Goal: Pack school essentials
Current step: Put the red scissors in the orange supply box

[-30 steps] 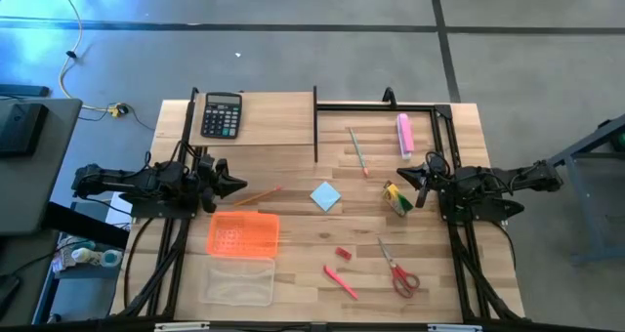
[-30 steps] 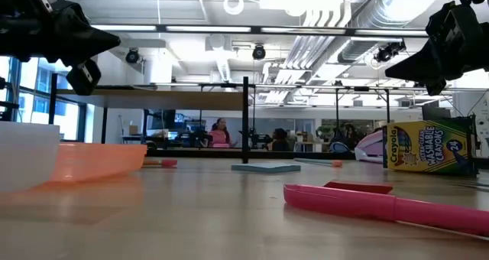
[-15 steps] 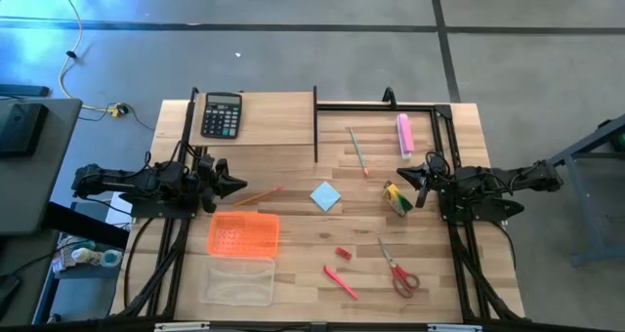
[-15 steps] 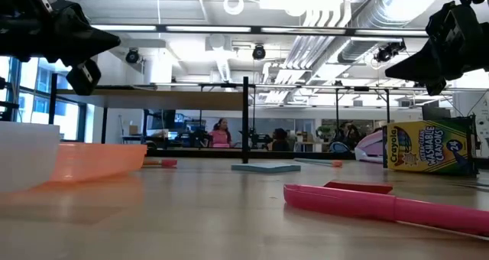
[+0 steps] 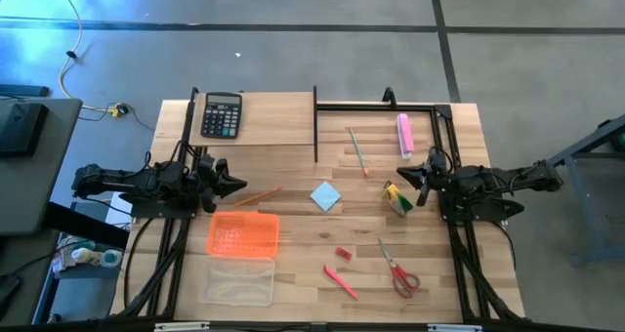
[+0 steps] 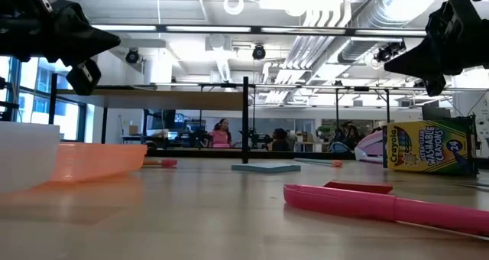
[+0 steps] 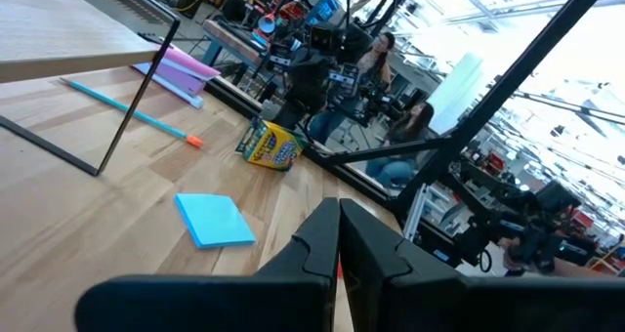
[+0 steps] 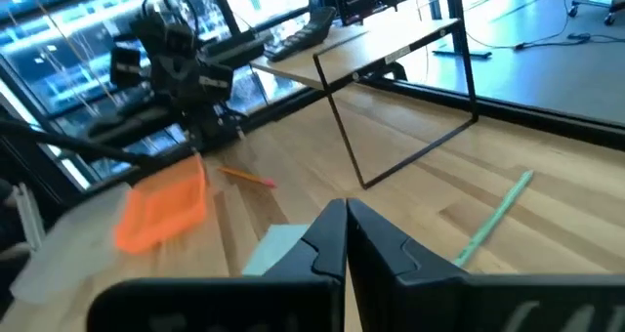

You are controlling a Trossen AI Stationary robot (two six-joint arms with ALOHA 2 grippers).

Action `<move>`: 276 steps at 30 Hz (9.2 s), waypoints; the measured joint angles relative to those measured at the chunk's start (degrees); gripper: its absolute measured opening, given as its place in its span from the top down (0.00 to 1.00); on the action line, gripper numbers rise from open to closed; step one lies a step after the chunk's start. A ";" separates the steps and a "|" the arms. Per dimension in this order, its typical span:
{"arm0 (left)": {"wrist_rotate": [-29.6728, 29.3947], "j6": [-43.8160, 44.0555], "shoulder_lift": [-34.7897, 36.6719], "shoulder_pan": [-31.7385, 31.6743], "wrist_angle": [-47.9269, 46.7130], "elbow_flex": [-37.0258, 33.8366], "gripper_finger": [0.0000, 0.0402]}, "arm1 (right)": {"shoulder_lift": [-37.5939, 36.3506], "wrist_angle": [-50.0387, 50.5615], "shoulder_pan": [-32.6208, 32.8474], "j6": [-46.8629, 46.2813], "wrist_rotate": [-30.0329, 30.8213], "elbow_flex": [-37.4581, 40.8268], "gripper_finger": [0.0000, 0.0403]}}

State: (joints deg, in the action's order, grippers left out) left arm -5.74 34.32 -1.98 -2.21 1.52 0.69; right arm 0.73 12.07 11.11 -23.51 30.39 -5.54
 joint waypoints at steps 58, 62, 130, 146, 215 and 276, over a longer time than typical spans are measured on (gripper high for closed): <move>-0.76 0.01 -0.01 -0.01 0.04 0.00 1.00 | 72.89 43.16 31.49 -66.50 -34.96 -52.69 0.88; -0.78 0.01 -0.02 0.01 0.04 0.01 1.00 | 76.35 42.93 33.96 -67.72 -33.38 -52.69 0.73; -0.94 2.29 -0.02 -0.01 0.04 0.00 1.00 | 101.54 29.02 39.58 -75.19 -34.74 -52.67 0.88; 2.31 2.59 0.00 -0.01 0.04 0.01 1.00 | 95.06 16.32 32.43 -61.11 -23.56 -52.56 0.88; 11.38 13.06 -4.54 0.01 -24.36 23.88 0.80 | 95.22 -12.08 -0.96 2.16 -28.81 -76.67 0.88; 11.22 77.45 -54.05 44.82 -67.28 45.57 1.00 | 94.81 2.50 -5.28 5.66 -27.15 -76.56 0.96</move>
State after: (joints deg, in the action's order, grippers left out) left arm 5.48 111.77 -56.03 42.61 -65.76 46.26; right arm 95.54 14.57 5.83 -17.85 3.25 -82.11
